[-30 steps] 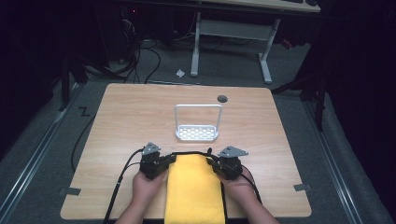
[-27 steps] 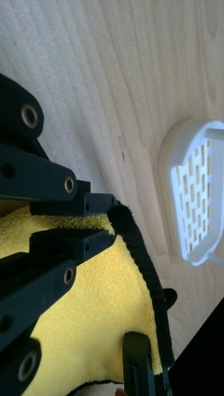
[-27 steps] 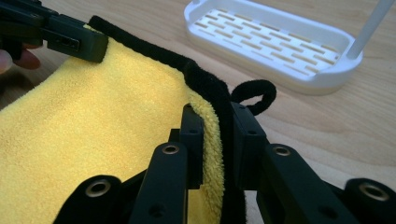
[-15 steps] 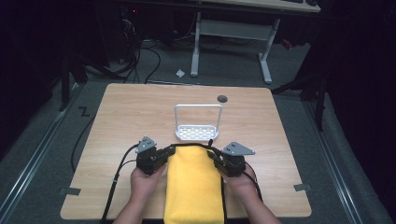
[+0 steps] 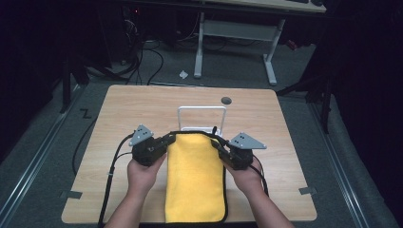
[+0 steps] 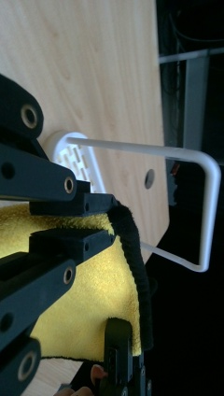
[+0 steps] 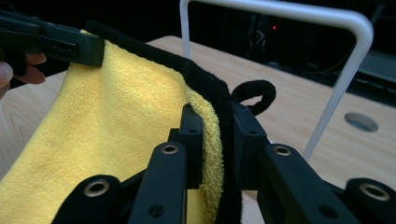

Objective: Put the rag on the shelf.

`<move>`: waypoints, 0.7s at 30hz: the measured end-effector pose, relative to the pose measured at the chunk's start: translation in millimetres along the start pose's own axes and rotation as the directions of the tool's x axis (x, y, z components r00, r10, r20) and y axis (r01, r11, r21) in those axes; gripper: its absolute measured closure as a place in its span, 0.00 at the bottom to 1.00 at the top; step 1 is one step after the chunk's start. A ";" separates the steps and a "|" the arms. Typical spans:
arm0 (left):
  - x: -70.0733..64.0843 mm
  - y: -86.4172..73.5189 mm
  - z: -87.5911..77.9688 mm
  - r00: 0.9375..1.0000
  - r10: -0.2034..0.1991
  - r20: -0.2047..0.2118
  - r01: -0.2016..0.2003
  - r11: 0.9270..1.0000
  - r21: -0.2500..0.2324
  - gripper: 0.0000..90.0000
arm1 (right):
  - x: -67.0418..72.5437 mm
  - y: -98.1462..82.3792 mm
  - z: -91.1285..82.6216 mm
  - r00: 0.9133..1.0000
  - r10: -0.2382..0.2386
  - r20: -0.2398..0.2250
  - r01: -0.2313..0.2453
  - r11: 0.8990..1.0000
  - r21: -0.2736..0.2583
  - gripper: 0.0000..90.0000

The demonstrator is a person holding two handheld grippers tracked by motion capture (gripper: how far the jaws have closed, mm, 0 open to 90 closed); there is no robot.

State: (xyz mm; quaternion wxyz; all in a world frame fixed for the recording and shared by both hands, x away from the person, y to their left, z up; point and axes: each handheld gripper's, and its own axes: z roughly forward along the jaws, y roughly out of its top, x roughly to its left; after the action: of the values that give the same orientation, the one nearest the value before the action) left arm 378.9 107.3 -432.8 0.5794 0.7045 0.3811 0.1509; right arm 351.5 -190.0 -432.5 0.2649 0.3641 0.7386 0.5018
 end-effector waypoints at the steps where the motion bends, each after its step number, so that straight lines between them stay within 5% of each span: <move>1: -0.5 4.0 -0.9 1.000 0.004 -0.001 -0.004 1.000 -0.010 0.93 | -0.4 3.8 -0.5 1.000 -0.008 0.004 0.008 1.000 -0.008 0.86; 21: -10.3 73.6 -11.8 0.996 0.085 -0.020 -0.087 0.988 -0.126 0.93 | -11.0 72.0 -15.1 0.998 -0.051 0.048 0.057 0.988 -0.143 0.86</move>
State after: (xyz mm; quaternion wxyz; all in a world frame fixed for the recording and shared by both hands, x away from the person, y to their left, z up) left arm 391.1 105.4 -358.5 0.6133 0.6809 0.3440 0.2048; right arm 366.2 -190.4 -359.6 0.3203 0.3348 0.7038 0.5385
